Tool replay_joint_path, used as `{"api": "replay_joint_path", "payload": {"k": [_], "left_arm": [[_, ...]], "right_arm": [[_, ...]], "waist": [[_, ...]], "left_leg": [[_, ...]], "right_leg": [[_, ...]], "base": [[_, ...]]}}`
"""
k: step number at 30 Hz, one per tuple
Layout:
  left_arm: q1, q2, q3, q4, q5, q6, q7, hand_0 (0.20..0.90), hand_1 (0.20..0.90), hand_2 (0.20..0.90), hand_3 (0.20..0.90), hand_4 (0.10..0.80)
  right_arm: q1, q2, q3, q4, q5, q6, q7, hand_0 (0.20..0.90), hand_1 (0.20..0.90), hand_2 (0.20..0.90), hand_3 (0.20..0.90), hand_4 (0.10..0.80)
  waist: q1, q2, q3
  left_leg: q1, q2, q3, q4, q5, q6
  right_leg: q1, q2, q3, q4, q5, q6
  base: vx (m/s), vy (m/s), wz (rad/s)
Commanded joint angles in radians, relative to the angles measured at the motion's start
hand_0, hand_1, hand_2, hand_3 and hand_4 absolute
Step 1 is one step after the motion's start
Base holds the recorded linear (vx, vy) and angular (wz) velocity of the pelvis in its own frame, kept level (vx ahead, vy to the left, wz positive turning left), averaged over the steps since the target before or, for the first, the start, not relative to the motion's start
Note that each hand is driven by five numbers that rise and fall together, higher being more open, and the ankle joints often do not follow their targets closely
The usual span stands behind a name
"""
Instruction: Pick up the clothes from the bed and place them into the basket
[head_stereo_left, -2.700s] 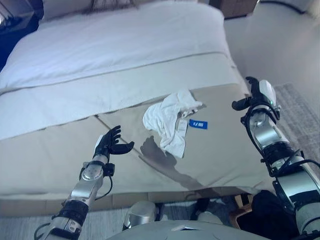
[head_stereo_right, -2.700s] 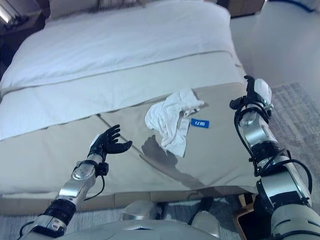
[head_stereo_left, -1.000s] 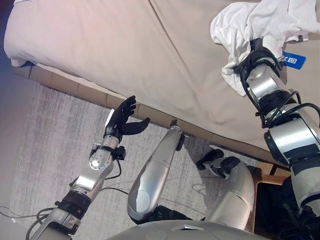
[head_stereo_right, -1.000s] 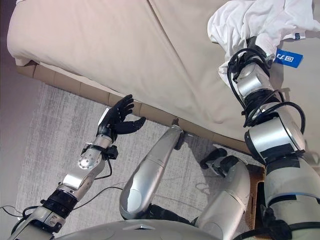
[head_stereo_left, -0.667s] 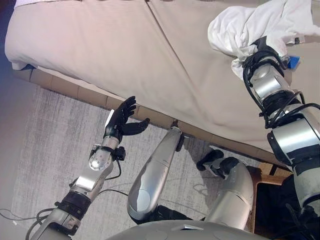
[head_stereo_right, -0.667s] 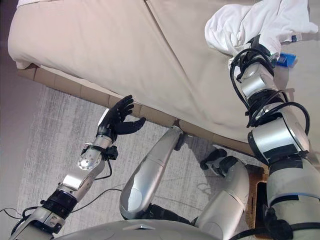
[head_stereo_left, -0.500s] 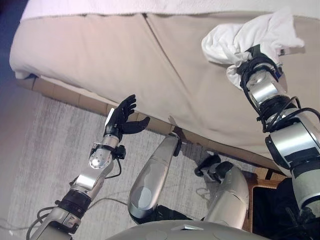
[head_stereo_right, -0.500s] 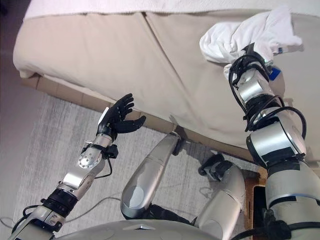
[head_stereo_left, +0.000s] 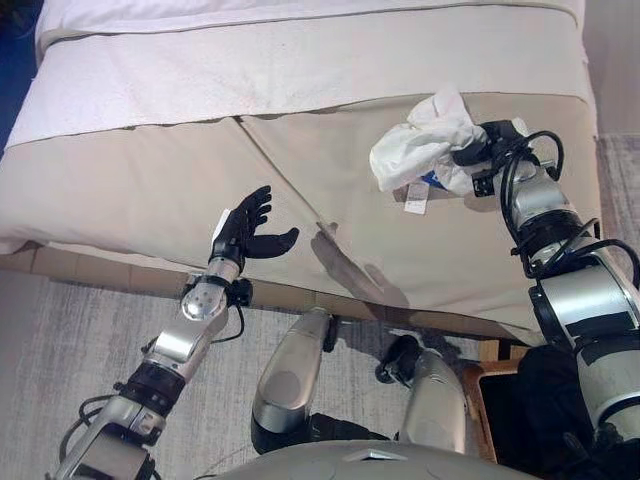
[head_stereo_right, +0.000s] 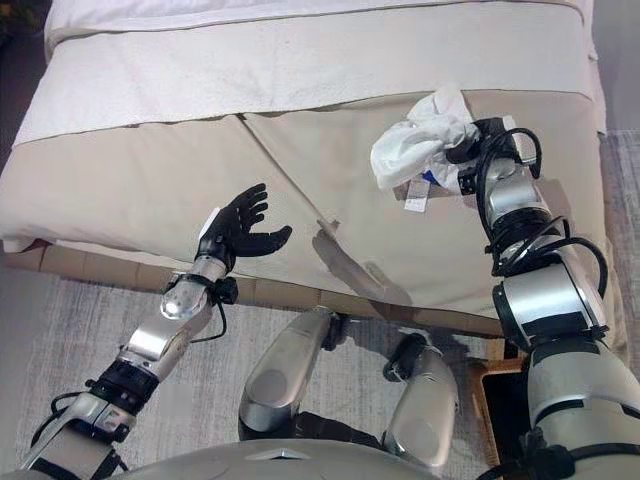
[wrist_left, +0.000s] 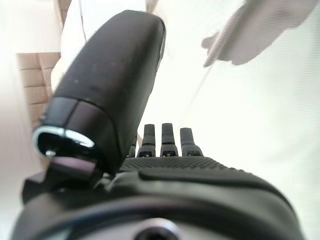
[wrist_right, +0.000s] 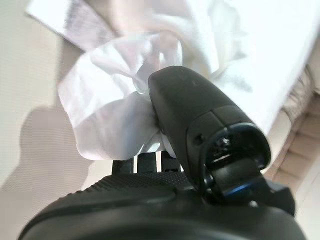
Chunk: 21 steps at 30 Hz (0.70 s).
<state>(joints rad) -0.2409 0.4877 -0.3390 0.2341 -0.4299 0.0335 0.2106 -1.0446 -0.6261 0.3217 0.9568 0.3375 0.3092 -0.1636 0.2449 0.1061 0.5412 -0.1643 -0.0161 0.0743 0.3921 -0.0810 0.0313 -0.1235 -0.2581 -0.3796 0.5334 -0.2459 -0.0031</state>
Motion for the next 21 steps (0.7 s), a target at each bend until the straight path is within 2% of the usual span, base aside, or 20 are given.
{"api": "replay_joint_path", "payload": {"k": [1, 6, 15, 21], "left_arm": [[0.001, 0.019, 0.045, 0.001, 0.048, -0.045, 0.014, 0.900, 0.900, 0.900, 0.900, 0.800], [-0.012, 0.014, 0.038, 0.019, 0.069, -0.028, 0.002, 0.900, 0.900, 0.900, 0.900, 0.800], [-0.030, 0.023, 0.024, 0.055, 0.075, -0.064, -0.007, 0.900, 0.900, 0.900, 0.900, 0.800], [-0.012, 0.002, 0.018, 0.107, 0.072, -0.100, -0.021, 0.900, 0.900, 0.900, 0.900, 0.800]], "right_arm": [[0.018, -0.070, -0.003, -0.108, 0.079, -0.138, -0.020, 0.300, 0.300, 0.300, 0.200, 0.100], [0.045, -0.096, -0.038, -0.146, 0.145, -0.153, -0.029, 0.300, 0.300, 0.300, 0.200, 0.100], [0.074, -0.204, -0.096, -0.264, 0.129, -0.208, -0.106, 0.300, 0.300, 0.300, 0.200, 0.100], [0.111, -0.293, -0.144, -0.299, 0.116, -0.228, -0.089, 0.300, 0.300, 0.300, 0.200, 0.100]], "waist": [[-0.027, -0.066, -0.231], [-0.072, -0.089, -0.300], [-0.163, -0.108, -0.408], [-0.208, -0.118, -0.445]], "left_leg": [[0.073, 0.022, -0.006, -0.102, -0.049, -0.019], [0.144, 0.037, 0.035, -0.194, -0.018, -0.033], [0.248, 0.064, 0.077, -0.380, 0.045, -0.059], [0.285, 0.037, 0.034, -0.443, 0.046, -0.052]], "right_leg": [[0.097, 0.032, -0.006, -0.093, 0.049, 0.024], [0.151, 0.074, 0.016, -0.215, 0.093, 0.039], [0.210, 0.140, 0.090, -0.415, 0.172, 0.058], [0.223, 0.186, 0.172, -0.481, 0.196, 0.057]], "base": [[0.044, -0.030, -0.10], [0.018, -0.042, -0.13], [-0.027, -0.026, -0.29], [0.004, -0.006, -0.37]]}}
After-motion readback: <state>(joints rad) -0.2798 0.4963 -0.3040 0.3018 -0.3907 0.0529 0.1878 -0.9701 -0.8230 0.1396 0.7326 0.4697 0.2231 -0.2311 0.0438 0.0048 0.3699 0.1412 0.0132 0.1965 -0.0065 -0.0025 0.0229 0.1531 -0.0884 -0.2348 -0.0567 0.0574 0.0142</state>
